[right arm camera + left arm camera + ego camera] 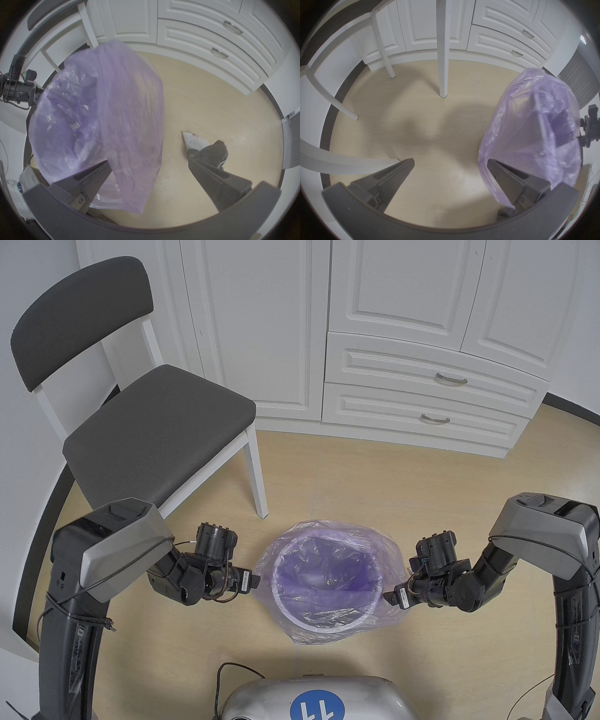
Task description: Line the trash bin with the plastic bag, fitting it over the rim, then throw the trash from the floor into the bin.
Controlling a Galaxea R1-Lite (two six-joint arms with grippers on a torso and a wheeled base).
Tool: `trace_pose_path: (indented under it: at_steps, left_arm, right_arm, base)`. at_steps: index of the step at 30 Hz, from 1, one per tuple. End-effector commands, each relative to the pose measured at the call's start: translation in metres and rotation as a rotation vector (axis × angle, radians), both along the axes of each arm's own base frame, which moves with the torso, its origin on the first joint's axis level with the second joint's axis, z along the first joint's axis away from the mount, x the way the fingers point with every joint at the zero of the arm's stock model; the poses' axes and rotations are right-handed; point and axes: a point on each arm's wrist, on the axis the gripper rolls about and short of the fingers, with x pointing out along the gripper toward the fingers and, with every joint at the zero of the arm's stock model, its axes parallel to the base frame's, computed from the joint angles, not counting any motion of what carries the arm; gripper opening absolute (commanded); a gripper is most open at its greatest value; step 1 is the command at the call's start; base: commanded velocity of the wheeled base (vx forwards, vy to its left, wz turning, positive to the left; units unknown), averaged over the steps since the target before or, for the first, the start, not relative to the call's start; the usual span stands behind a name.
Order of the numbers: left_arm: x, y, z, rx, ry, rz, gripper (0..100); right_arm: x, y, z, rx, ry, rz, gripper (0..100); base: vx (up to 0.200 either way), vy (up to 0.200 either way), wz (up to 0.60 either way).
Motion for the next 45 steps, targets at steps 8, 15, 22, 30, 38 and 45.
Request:
trace_pose_path:
  at_steps: [8,15,22,30,38,45]
  left_arm:
    - [-0.047,0.022,0.079,-0.045,-0.048,-0.133,100]
    - [-0.045,0.022,0.077,-0.046,-0.048,-0.128,100]
    - [-0.044,0.023,0.080,-0.049,-0.060,-0.126,100]
    - [-0.041,0.022,0.081,-0.067,-0.122,-0.121,100]
    - [-0.039,0.022,0.082,-0.073,-0.131,-0.116,100]
    - [-0.036,0.021,0.079,-0.080,-0.156,-0.113,100]
  right_arm:
    - [0.002,0.005,0.036,0.024,-0.105,0.003,100]
    - [0.036,0.009,0.006,-0.006,-0.205,-0.113,100]
    - [0.046,0.011,0.014,0.039,-0.256,-0.155,100]
    - [0.077,0.024,-0.005,0.120,-0.319,-0.253,100]
    - [0.082,0.025,-0.033,0.096,-0.244,-0.265,100]
    - [0.085,0.026,-0.030,0.104,-0.172,-0.305,100]
  base:
    - [0.000,0.000,0.00]
    - [0.000,0.000,0.00]
    - [0.000,0.000,0.00]
    - [0.000,0.000,0.00]
    - [0.000,0.000,0.00]
    - [0.000,0.000,0.00]
